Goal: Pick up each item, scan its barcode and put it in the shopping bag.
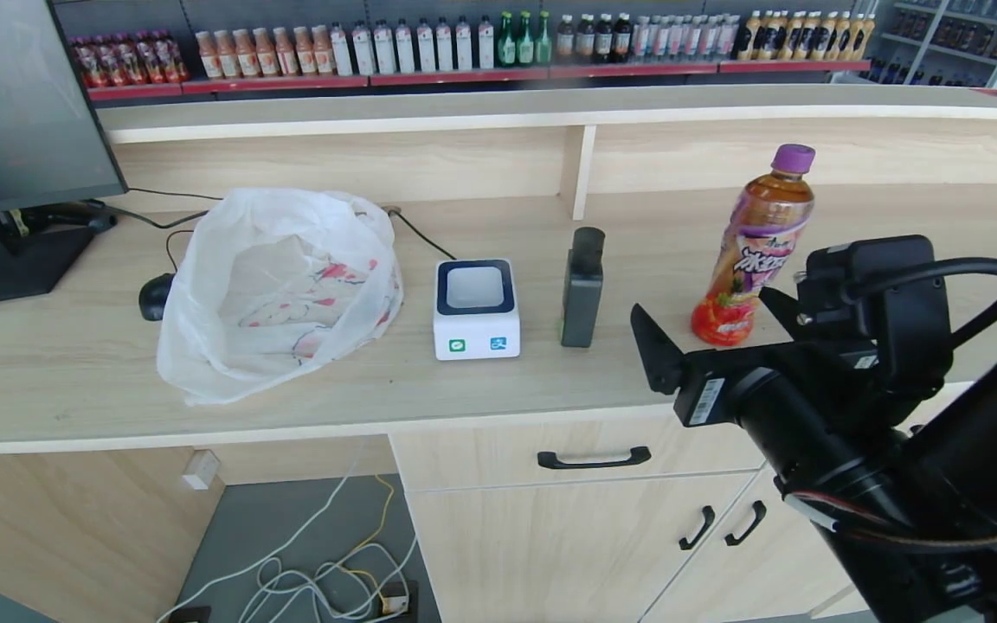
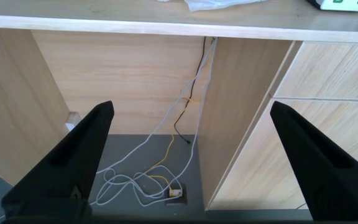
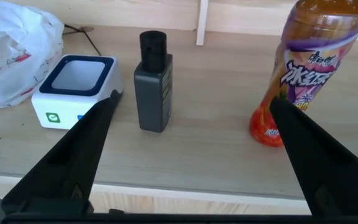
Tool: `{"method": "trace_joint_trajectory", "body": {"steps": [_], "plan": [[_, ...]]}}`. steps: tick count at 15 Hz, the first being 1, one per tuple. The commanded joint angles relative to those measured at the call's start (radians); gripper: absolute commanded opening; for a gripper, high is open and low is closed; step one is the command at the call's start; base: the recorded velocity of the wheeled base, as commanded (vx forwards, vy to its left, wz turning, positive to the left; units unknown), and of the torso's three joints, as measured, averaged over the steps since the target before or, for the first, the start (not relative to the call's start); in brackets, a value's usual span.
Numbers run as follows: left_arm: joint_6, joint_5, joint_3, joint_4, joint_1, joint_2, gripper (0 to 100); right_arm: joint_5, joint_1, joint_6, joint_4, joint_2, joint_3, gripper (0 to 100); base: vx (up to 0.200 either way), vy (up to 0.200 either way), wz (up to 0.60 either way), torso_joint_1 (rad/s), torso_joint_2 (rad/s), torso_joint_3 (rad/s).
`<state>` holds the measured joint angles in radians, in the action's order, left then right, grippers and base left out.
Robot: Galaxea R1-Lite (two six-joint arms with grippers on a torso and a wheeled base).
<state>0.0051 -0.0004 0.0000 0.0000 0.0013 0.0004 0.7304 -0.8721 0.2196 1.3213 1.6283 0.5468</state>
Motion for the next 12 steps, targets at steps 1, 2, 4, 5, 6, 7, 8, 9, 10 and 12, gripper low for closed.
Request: {"method": "trace_joint_trajectory", "body": {"steps": [1, 2, 4, 5, 6, 7, 8, 9, 10, 12], "plan": [[-0.001, 0.0, 0.0, 0.0, 0.0, 0.0, 100, 0.0, -0.001, 0.001, 0.003, 0.05, 0.002, 100, 0.0, 0.0, 0.0, 0.0, 0.0, 0.0], [-0.001, 0.0, 0.0, 0.0, 0.0, 0.0, 100, -0.003, -0.001, 0.001, 0.003, 0.056, 0.004, 100, 0.0, 0.0, 0.0, 0.0, 0.0, 0.0], [-0.001, 0.0, 0.0, 0.0, 0.0, 0.0, 100, -0.019, 0.001, -0.003, 0.004, 0.073, 0.013, 100, 0.0, 0.0, 0.0, 0.0, 0.0, 0.0], [-0.001, 0.0, 0.0, 0.0, 0.0, 0.0, 100, -0.036, 0.004, -0.005, 0.004, 0.081, 0.013, 100, 0.0, 0.0, 0.0, 0.0, 0.0, 0.0], [-0.001, 0.0, 0.0, 0.0, 0.0, 0.0, 100, -0.042, 0.005, -0.005, 0.004, 0.094, 0.015, 100, 0.0, 0.0, 0.0, 0.0, 0.0, 0.0], [-0.001, -0.001, 0.0, 0.0, 0.0, 0.0, 100, -0.043, 0.007, -0.008, 0.004, 0.108, 0.018, 100, 0.0, 0.0, 0.0, 0.0, 0.0, 0.0], [-0.001, 0.0, 0.0, 0.0, 0.0, 0.0, 100, -0.043, 0.007, -0.012, 0.007, 0.117, 0.019, 100, 0.0, 0.0, 0.0, 0.0, 0.0, 0.0], [-0.001, -0.001, 0.0, 0.0, 0.0, 0.0, 100, -0.043, 0.01, -0.023, 0.03, 0.151, 0.039, 100, 0.0, 0.0, 0.0, 0.0, 0.0, 0.0], [-0.001, -0.001, 0.0, 0.0, 0.0, 0.0, 100, -0.043, 0.024, -0.029, 0.065, 0.183, 0.058, 100, 0.0, 0.0, 0.0, 0.0, 0.0, 0.0], [-0.001, 0.0, 0.0, 0.0, 0.0, 0.0, 100, -0.055, 0.056, -0.029, 0.148, 0.258, 0.105, 100, 0.0, 0.0, 0.0, 0.0, 0.0, 0.0]]}}
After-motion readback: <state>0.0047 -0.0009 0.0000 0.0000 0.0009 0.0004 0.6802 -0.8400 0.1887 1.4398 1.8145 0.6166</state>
